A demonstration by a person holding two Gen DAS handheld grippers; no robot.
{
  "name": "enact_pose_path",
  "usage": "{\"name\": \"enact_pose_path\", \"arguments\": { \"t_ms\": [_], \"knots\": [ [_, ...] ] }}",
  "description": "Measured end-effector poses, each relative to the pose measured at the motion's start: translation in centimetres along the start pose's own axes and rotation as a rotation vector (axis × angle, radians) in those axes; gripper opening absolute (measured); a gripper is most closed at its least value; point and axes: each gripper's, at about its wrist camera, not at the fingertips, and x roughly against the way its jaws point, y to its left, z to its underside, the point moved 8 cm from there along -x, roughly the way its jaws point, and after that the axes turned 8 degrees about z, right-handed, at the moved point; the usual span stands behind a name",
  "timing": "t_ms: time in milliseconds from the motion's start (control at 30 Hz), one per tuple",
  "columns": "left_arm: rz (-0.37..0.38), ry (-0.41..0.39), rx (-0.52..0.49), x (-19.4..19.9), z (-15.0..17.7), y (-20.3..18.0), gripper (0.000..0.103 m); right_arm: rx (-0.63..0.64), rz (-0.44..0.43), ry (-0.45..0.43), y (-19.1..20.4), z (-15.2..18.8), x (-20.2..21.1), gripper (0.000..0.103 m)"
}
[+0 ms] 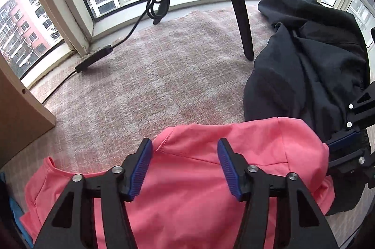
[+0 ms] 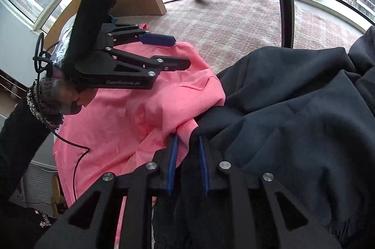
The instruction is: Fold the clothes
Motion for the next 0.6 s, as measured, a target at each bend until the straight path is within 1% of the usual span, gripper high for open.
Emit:
{"name": "enact_pose_path", "arguments": {
  "t_ms": [33,67,100,133,167,200,233,300,333,367,400,433,467,500,533,567,600],
  "knots": [
    [0.012,0.009,0.007,-0.6,0.1,0.1,0.014,-0.002,-0.005,-0.004,0.0,-0.1,0.0,0.02],
    [0.035,-0.005,0.015,-0.5,0.2,0.0,0.006,-0.004,-0.01,-0.007,-0.1,-0.1,0.0,0.02],
    [0.054,-0.019,0.022,-0.3,0.3,-0.1,0.002,-0.007,-0.016,-0.011,-0.1,-0.2,-0.1,0.02],
    [0.049,-0.031,0.018,0.1,0.5,0.0,0.001,-0.018,-0.029,-0.021,0.0,-0.4,-0.2,0.02],
    [0.04,-0.044,0.014,0.5,0.6,0.2,0.001,-0.028,-0.033,-0.042,0.0,-0.6,0.1,0.016],
    [0.016,-0.062,0.019,1.3,0.7,0.7,0.001,-0.039,-0.038,-0.065,0.0,-0.8,0.4,0.009],
    [-0.013,-0.096,0.051,2.5,0.5,1.6,0.001,-0.063,-0.05,-0.106,-0.1,-0.9,1.5,0.003],
    [-0.071,-0.166,0.115,4.9,0.1,3.5,0.001,-0.113,-0.072,-0.19,-0.2,-1.0,3.8,0.003],
    [-0.102,-0.206,0.144,5.9,-0.2,4.5,0.001,-0.147,-0.068,-0.247,-0.4,-0.9,5.5,0.003],
    [-0.126,-0.243,0.17,6.9,-0.4,5.5,0.001,-0.192,-0.026,-0.296,-1.3,-0.9,6.9,0.003],
    [-0.116,-0.256,0.181,7.3,-0.7,6.1,0.005,-0.236,0.017,-0.343,-2.1,-0.7,8.1,0.002],
    [-0.118,-0.238,0.196,7.2,-0.9,6.9,0.012,-0.264,0.081,-0.352,-3.2,-0.8,8.4,0.003],
    [-0.133,-0.214,0.21,7.0,-1.0,7.5,0.018,-0.291,0.145,-0.361,-4.3,-0.9,8.7,0.007],
    [-0.13,-0.216,0.217,7.2,-1.0,7.7,0.023,-0.318,0.205,-0.367,-5.4,-1.0,8.9,0.007],
    [-0.126,-0.22,0.223,7.6,-1.0,7.8,0.028,-0.348,0.191,-0.32,-6.1,-1.1,8.3,0.007],
    [-0.115,-0.238,0.223,8.4,-0.8,7.5,0.03,-0.39,0.179,-0.295,-6.9,-1.0,7.9,0.007],
    [-0.104,-0.256,0.223,9.3,-0.6,7.1,0.032,-0.406,0.146,-0.296,-6.9,-0.9,8.1,0.008]
  ]
}}
